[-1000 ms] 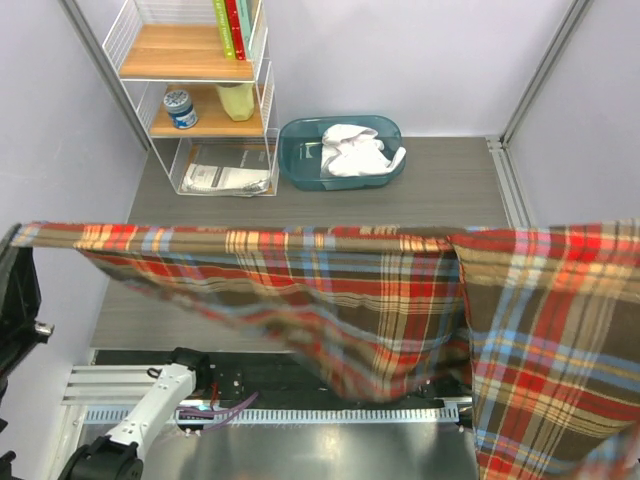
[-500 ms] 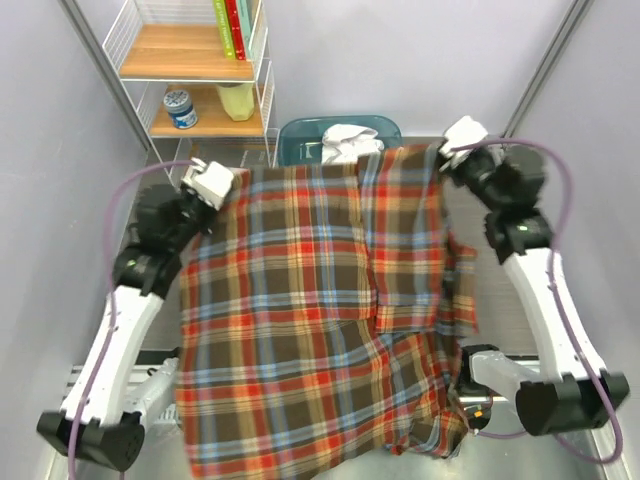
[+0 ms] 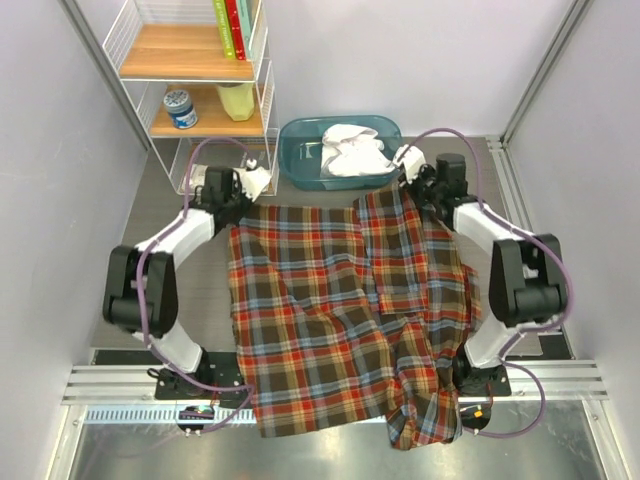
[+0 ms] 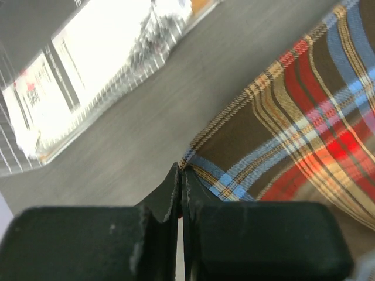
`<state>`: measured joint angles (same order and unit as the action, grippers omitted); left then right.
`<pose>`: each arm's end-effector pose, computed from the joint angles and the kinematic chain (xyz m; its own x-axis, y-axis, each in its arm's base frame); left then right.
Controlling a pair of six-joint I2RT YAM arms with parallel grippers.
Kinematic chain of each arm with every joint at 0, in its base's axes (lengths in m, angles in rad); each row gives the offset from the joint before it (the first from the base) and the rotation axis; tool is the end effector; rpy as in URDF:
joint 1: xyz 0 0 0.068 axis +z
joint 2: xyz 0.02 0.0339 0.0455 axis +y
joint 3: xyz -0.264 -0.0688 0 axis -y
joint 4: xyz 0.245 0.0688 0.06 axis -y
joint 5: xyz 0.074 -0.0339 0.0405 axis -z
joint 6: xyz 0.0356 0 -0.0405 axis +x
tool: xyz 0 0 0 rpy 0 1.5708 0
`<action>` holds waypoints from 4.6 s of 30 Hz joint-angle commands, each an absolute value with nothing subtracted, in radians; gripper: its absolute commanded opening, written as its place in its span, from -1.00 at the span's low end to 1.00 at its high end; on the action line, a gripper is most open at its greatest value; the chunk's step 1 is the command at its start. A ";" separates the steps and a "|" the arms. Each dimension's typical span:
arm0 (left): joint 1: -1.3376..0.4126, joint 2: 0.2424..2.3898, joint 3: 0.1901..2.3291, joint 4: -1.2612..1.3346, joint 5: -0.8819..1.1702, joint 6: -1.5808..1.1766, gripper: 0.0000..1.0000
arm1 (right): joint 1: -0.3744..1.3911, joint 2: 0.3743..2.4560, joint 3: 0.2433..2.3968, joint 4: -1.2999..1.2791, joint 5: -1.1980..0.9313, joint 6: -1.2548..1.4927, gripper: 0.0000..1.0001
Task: Fold and stack the long sleeve shirts
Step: Flatten the shirt out, then fold the shirt
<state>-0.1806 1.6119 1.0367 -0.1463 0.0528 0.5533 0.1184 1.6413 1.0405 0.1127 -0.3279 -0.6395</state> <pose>0.3453 -0.0650 0.2220 -0.4381 0.6134 -0.6571 0.5272 0.7674 0.3649 0.3658 0.0551 0.2373 -0.1383 -0.5854 -0.7988 -0.5943 0.6943 -0.4059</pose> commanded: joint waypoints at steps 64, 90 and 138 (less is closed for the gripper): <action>-0.255 1.546 0.739 -0.735 -0.026 0.387 -0.58 | 0.014 1.577 0.928 -0.753 -0.064 -0.729 -0.10; -0.231 1.388 0.957 -0.892 0.046 0.509 -0.52 | 0.031 1.460 1.051 -0.916 -0.205 -0.693 -0.07; -0.190 1.312 1.014 -0.765 0.180 0.459 0.16 | 0.083 1.689 1.080 -0.889 -0.446 -0.302 0.02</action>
